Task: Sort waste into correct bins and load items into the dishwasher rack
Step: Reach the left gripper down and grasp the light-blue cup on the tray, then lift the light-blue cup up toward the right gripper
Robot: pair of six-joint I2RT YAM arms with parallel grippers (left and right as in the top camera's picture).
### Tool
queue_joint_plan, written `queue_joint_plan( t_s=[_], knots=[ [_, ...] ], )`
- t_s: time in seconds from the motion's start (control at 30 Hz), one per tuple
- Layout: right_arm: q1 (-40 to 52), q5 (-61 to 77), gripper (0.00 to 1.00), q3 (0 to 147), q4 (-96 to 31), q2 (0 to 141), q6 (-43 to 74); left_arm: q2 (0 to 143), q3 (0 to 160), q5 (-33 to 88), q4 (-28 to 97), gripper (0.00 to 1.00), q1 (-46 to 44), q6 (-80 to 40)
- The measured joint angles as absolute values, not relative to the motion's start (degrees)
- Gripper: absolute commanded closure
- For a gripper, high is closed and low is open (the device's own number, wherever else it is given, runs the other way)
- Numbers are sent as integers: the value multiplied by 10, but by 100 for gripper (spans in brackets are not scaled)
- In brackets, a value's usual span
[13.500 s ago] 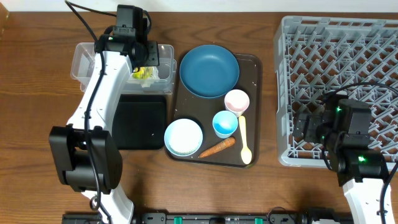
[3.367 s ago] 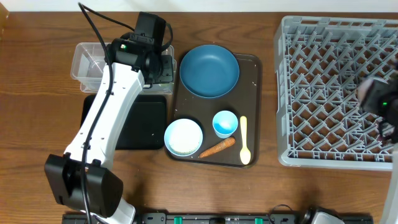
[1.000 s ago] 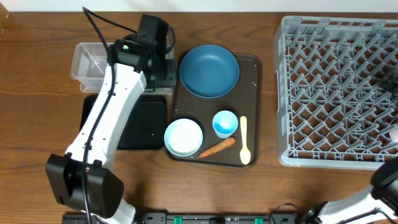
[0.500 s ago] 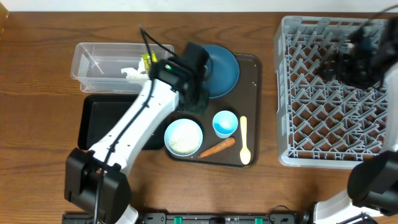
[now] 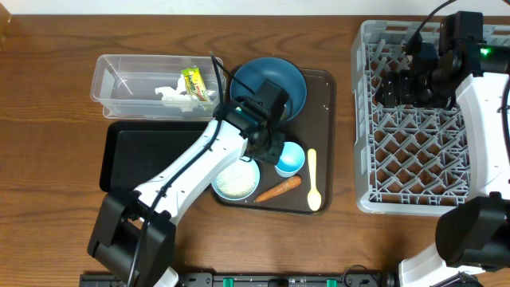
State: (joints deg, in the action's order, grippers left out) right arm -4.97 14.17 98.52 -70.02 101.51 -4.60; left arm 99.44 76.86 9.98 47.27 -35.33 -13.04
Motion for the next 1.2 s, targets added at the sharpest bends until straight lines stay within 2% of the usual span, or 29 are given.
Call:
queue_joint_plan(
  t_s=[0.47,0.6,0.67,0.77,0.8,0.93,1.2],
  knots=[
    [-50,136,13,985,-700,1015,-46,1045,768,100,449,55,-362,-131],
    [-50,136,13,985,-700,1015,-46,1051,767,100,432,75,-362,-134],
    [-50,135,13,985,-700,1015,-46,1051,767,100,431,80,-362,-132],
    [-50,135,14,985,-701,1015,-46,1051,767,102,431,81,-362,-131],
    [-50,135,13,985,-701,1015,-46,1051,767,102,431,87,-362,-131],
    [-50,135,13,985,-703,1015,-46,1051,767,102,431,94,-362,-132],
    [-50,135,13,985,-705,1015,-46,1051,767,102,431,94,-362,-132]
  ],
)
